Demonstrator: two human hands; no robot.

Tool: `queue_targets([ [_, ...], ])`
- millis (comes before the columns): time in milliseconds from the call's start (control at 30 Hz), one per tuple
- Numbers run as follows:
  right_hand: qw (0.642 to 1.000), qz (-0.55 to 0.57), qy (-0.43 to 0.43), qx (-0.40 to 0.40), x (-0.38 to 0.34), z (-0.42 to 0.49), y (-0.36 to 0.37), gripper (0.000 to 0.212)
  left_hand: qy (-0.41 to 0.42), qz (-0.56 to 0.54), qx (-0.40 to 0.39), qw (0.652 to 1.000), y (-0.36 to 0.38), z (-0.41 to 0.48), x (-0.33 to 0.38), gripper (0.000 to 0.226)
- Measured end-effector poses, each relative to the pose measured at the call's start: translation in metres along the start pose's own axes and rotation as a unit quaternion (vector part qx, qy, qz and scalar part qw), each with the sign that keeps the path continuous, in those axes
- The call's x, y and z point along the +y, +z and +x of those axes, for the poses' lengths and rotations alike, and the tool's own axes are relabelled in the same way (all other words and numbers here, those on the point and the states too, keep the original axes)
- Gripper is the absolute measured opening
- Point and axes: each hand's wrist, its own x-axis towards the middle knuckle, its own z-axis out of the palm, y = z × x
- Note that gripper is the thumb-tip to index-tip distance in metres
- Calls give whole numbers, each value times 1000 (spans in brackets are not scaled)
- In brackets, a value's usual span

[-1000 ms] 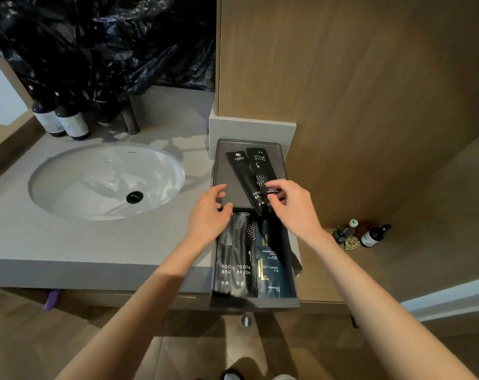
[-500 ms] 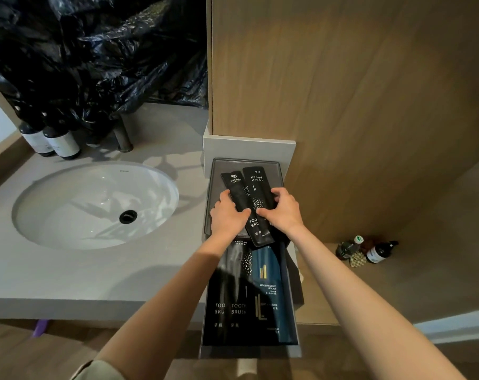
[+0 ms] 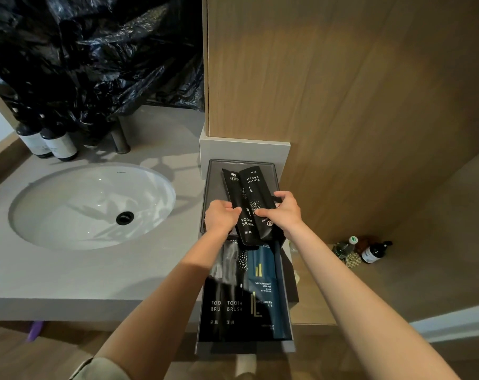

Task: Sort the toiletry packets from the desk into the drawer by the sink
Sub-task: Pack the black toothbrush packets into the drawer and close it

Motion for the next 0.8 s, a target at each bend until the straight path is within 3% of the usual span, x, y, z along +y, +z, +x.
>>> queue_targets([
  [67,999,30,-14,0,-3,-9,-9,67,-1,-41,-16,999,-7,5,-8,13],
  [167,997,56,-48,-10,-3,-23,-26,57,15,-77,-13,997,-28,-4,-14,33],
  [300,994,49,-100,-20,-2,-48,-52,41,46,-96,43,993,-67,-22,-27,38],
  [433,984,-27,-176,-8,-5,-74,-74,32,129,-101,149,975,-107,-47,-37,12],
  [567,960,-151,-236,8,-9,-92,-82,25,158,-69,174,970,-137,-67,-43,15],
  [667,945,-190,-260,-55,-17,-103,-84,23,188,-79,65,977,-144,-89,-34,10],
  [800,926,-211,-284,-132,-27,-110,-81,24,256,3,-169,952,-143,-109,-21,13],
])
